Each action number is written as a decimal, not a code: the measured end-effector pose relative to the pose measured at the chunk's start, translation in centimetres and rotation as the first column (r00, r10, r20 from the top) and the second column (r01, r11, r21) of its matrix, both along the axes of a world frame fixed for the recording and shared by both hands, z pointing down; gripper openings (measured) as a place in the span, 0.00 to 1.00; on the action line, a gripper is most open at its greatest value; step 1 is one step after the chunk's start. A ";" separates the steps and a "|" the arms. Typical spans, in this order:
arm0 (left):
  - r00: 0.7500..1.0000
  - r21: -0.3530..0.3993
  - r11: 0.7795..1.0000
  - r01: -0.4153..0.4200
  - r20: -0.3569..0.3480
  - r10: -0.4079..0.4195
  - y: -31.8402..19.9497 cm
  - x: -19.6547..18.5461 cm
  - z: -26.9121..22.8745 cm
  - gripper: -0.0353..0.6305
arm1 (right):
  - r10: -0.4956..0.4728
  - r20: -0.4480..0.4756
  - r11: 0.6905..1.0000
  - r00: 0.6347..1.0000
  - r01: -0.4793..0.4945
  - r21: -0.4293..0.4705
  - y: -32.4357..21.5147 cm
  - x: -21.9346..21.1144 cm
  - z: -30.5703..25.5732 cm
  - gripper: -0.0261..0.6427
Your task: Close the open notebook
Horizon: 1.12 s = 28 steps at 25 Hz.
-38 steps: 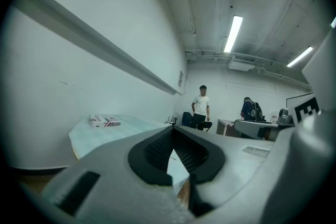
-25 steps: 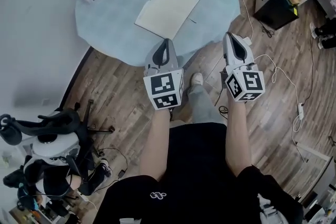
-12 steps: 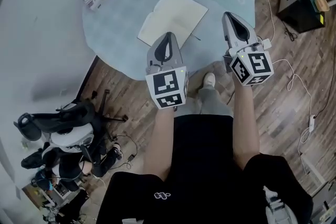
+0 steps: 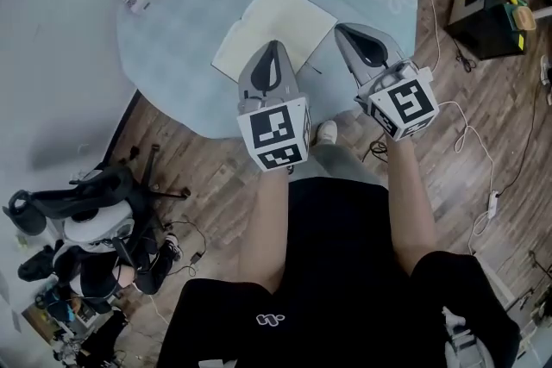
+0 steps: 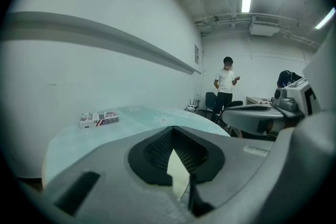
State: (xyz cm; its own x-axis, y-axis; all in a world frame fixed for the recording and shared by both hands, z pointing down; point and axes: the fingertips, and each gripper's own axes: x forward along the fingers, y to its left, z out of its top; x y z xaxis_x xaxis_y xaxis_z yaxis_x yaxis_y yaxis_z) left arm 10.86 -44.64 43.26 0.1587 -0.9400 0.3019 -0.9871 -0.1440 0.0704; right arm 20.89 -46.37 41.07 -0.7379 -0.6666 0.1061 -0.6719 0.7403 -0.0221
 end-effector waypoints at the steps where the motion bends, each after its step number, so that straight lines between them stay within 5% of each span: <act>1: 1.000 -0.004 1.000 0.006 -0.008 -0.006 -0.2 -0.5 0.5 0.06 | -0.034 -0.023 0.999 0.999 0.034 -0.002 0.1 -0.8 0.7 0.05; 4: 0.998 -0.036 0.997 0.062 -0.024 -0.063 -0.6 -3.5 2.2 0.06 | -0.201 -0.045 0.980 0.979 0.201 -0.005 1.0 -4.1 2.5 0.06; 6: 0.992 -0.060 0.991 0.116 -0.047 -0.119 -0.5 -4.9 3.4 0.06 | -0.309 -0.177 0.951 0.934 0.309 -0.029 1.5 -5.4 5.1 0.11; 7: 0.988 -0.075 0.987 0.140 -0.059 -0.145 -0.3 -5.4 4.1 0.06 | -0.355 -0.253 0.934 0.900 0.354 -0.051 1.8 -5.9 6.7 0.20; 12: 0.967 -0.145 0.963 0.225 -0.090 -0.240 1.2 -8.4 7.3 0.06 | -0.460 -0.545 0.862 0.701 0.499 -0.087 3.0 -7.9 12.4 0.26; 21: 0.953 -0.199 0.942 0.271 -0.081 -0.292 3.1 -11.3 9.0 0.06 | -0.356 -0.893 0.682 0.274 0.730 -0.048 4.5 -10.7 19.2 0.34; 28: 0.949 -0.212 0.937 0.277 -0.096 -0.302 3.7 -11.5 9.7 0.06 | -0.259 -0.957 0.597 0.132 0.801 -0.051 5.1 -11.1 21.3 0.34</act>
State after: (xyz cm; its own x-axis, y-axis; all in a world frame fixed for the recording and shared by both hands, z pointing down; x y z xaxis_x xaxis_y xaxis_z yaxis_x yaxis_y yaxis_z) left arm -0.63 -40.91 52.93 -0.0630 -0.8761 0.4779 -0.9653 0.1751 0.1937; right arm 9.76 -41.27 62.39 -0.5693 -0.2873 0.7703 0.4908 0.6328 0.5988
